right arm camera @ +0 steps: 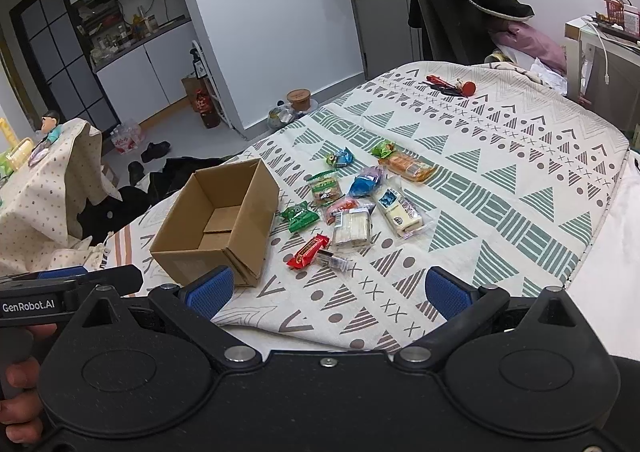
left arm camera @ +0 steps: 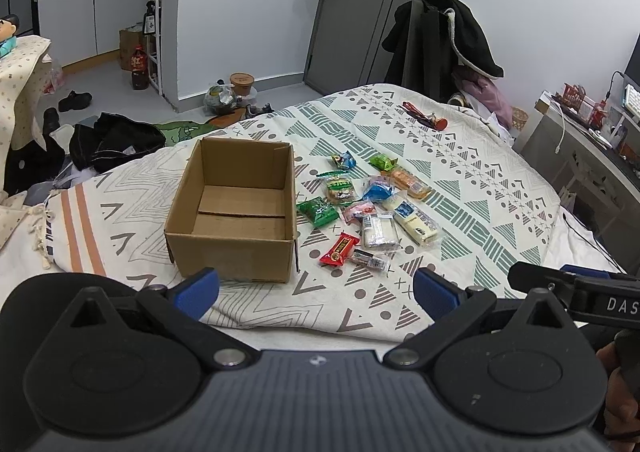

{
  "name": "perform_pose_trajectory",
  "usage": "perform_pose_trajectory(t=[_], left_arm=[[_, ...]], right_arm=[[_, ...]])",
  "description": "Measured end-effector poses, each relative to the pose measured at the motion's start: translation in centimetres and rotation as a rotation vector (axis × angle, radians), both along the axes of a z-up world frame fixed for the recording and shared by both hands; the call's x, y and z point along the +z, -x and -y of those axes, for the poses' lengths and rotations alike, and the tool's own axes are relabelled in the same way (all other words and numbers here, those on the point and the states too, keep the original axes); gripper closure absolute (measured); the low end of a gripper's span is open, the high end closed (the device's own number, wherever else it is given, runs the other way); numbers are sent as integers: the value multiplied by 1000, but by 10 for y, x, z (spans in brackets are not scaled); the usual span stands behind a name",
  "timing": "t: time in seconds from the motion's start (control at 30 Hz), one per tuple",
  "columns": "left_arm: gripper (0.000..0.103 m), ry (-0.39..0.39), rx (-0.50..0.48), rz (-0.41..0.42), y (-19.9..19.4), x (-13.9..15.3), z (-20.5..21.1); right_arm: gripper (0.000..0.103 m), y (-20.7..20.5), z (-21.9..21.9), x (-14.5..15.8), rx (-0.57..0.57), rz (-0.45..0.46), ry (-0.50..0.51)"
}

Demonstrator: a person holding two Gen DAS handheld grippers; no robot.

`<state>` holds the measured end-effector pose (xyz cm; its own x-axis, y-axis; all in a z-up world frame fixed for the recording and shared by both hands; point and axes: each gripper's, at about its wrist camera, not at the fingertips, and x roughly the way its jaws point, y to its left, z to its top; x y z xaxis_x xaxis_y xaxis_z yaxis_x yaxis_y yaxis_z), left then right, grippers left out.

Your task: Organize snacks

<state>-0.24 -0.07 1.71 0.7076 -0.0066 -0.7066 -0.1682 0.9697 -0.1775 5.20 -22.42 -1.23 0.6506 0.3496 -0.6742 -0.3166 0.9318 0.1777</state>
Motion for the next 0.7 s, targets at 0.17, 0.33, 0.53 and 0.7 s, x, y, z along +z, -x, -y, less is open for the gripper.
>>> perform_pose_trajectory(t=[0.17,0.33,0.53,0.7], left_arm=[[0,-9,-7,-3,-7,-6,4],[0,0,-12,-12,-16,-14,6],[0,8,-9,-11,-35,-16,14],[0,3,-25,-11,-51,-21,24]], right_arm=[[0,-5,2,-2,-8,-8,-5],[0,-17,9,-5,-11,-17,-7],[0,-34,14,-9,3,-19,0],[0,-54,18,-15,2,-31,7]])
